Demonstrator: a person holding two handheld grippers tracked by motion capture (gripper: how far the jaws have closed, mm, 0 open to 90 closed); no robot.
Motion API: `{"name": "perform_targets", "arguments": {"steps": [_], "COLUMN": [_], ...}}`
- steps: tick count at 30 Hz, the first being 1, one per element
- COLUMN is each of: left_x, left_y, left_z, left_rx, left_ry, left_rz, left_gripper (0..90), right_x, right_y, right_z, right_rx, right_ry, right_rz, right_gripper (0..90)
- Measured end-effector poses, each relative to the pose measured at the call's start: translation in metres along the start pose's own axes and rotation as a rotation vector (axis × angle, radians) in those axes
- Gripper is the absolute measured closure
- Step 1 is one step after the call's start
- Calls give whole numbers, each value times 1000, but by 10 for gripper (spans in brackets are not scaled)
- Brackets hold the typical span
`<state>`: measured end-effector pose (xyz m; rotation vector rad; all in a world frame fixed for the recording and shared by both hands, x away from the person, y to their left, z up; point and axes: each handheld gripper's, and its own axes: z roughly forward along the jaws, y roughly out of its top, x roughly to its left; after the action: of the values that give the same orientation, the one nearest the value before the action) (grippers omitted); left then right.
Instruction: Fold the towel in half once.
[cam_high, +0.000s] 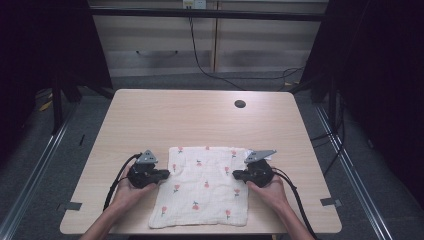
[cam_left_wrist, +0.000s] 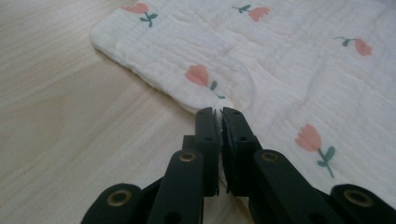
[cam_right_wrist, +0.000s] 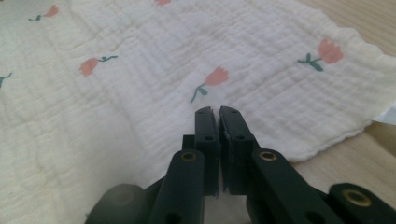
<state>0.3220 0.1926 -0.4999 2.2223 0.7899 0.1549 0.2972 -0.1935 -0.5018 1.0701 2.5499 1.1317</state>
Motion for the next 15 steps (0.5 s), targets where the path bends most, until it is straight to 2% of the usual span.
{"name": "perform_targets", "arguments": {"steps": [2,3,4,7,8,11,13,15], "left_x": [2,4,5,7,8,9,12,14], "left_y": [0,1,3,4,5,5,5,6], "left_z": [0,1,2,3,3,2,-1,-7], "left_rx": [-5,-3,-1,-10,-7,-18,-27,-67], "left_ry": [-2,-6,-9,-13,-12,-15,-17,-13], "left_rz": [-12,-16,-18,-26,-18,-35,-43,-52], "left_gripper": [845,838,840,838,838,820,809,781], "right_x": [-4,-10,-17,-44,-53,-74,-80,-83], "right_y": [3,6,10,22,25,31,34,35], "right_z": [-2,-4,-6,-8,-7,1,7,11], "right_rx": [-19,-38,-69,-103,-103,-93,-81,-77], "right_ry": [-17,-31,-50,-113,-135,-169,-196,-187], "right_rz": [4,14,35,77,89,115,110,114], "right_gripper": [798,822,831,830,830,795,769,743]}}
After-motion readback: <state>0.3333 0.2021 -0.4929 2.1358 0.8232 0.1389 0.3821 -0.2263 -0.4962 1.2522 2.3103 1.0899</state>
